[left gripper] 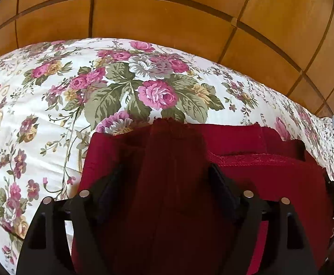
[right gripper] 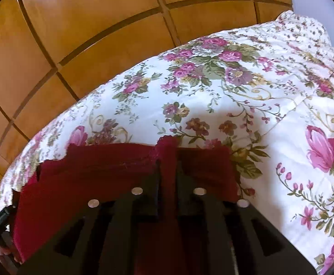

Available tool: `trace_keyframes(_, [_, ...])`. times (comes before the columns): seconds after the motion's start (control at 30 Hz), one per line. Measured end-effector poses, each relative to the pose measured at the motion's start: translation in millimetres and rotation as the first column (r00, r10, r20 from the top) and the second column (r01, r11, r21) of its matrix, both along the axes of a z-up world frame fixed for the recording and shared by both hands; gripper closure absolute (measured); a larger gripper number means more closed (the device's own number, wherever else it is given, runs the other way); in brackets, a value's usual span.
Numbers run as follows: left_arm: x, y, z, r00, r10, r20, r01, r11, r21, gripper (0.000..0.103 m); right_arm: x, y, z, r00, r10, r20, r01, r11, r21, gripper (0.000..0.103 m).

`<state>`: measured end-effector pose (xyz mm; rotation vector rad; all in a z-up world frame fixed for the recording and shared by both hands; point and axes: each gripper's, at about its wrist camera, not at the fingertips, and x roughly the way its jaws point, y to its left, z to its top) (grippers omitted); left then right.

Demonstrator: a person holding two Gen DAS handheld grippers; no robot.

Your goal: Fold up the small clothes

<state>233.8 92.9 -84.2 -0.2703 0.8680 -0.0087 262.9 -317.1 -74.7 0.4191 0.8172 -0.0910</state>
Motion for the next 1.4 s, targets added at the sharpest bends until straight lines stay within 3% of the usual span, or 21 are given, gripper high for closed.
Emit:
trace_keyframes(0.03, [0, -1, 4, 1.000, 0.000, -0.007, 0.000, 1.000, 0.005, 0.027, -2, -2, 3, 1.000, -0.003, 0.006, 0.003, 1.000, 0.015, 0.080])
trace_keyframes(0.07, [0, -3, 10, 1.000, -0.005, -0.011, 0.005, 1.000, -0.004, 0.026, -9, -4, 12, 0.999, -0.027, 0.024, 0.027, 1.000, 0.015, 0.063])
trace_keyframes(0.13, [-11, 0, 32, 1.000, 0.004, 0.023, -0.003, 0.998, -0.064, 0.026, -23, -1, 34, 0.993, -0.080, 0.086, 0.081, 0.997, -0.011, 0.053])
trace_keyframes(0.23, [-22, -14, 59, 0.993, 0.023, 0.115, -0.013, 0.996, -0.084, 0.025, -35, 20, 64, 0.988, 0.005, 0.156, -0.002, 1.000, -0.017, 0.057])
trace_keyframes(0.27, [-21, -24, 65, 0.991, -0.012, 0.136, 0.022, 0.997, -0.071, 0.020, -33, 34, 68, 0.988, 0.064, 0.144, -0.057, 0.997, -0.051, 0.059])
trace_keyframes(0.37, [-10, -57, 65, 0.983, -0.123, 0.139, 0.125, 0.992, -0.008, 0.019, -15, 67, 59, 0.980, 0.185, 0.068, -0.177, 0.978, -0.109, 0.065])
trace_keyframes(0.43, [4, -69, 54, 0.982, -0.155, 0.109, 0.153, 0.988, 0.031, 0.019, 2, 72, 44, 0.981, 0.195, 0.004, -0.193, 0.974, -0.123, 0.065])
trace_keyframes(0.57, [29, -62, 8, 0.991, -0.134, 0.021, 0.130, 0.983, 0.130, 0.019, 24, 60, 11, 0.986, 0.154, -0.063, -0.164, 0.965, -0.206, 0.065])
trace_keyframes(0.63, [32, -48, 1, 0.989, -0.140, 0.041, 0.140, 0.990, 0.018, 0.018, 26, 52, 2, 0.987, 0.157, -0.036, -0.161, 0.968, -0.193, 0.065])
trace_keyframes(0.8, [32, -56, -1, 0.988, -0.154, 0.032, 0.152, 0.986, 0.066, 0.013, 29, 51, -3, 0.988, 0.152, -0.023, -0.153, 0.966, -0.207, 0.064])
trace_keyframes(0.97, [14, -49, 10, 0.985, -0.153, 0.076, 0.152, 0.988, 0.018, 0.009, 20, 47, 6, 0.986, 0.163, 0.040, -0.155, 0.974, -0.164, 0.058])
trace_keyframes(1.0, [10, -51, 13, 0.985, -0.157, 0.076, 0.157, 0.988, 0.016, 0.004, 14, 46, 11, 0.985, 0.158, 0.066, -0.146, 0.976, -0.161, 0.053])
trace_keyframes(1.07, [-9, -52, 18, 0.985, -0.154, 0.078, 0.152, 0.988, 0.029, 0.004, -6, 45, 27, 0.986, 0.101, 0.130, -0.076, 0.980, -0.183, 0.031])
trace_keyframes(1.1, [-18, -52, 20, 0.985, -0.155, 0.083, 0.152, 0.988, 0.034, 0.004, -25, 44, 39, 0.982, 0.055, 0.181, -0.023, 0.984, -0.175, 0.030])
trace_keyframes(1.17, [-38, -52, 20, 0.981, -0.166, 0.099, 0.163, 0.986, 0.034, 0.004, -51, 39, 48, 0.979, 0.008, 0.205, 0.013, 0.995, -0.100, 0.030])
trace_keyframes(1.3, [-68, -54, 17, 0.978, -0.166, 0.123, 0.163, 0.986, 0.035, 0.004, -93, 34, 47, 0.981, -0.077, 0.177, 0.078, 0.997, 0.000, 0.029])
trace_keyframes(1.4, [-91, -60, 18, 0.972, -0.181, 0.148, 0.174, 0.983, 0.062, 0.004, -121, 38, 45, 0.980, -0.094, 0.176, 0.095, 0.995, 0.005, 0.029])
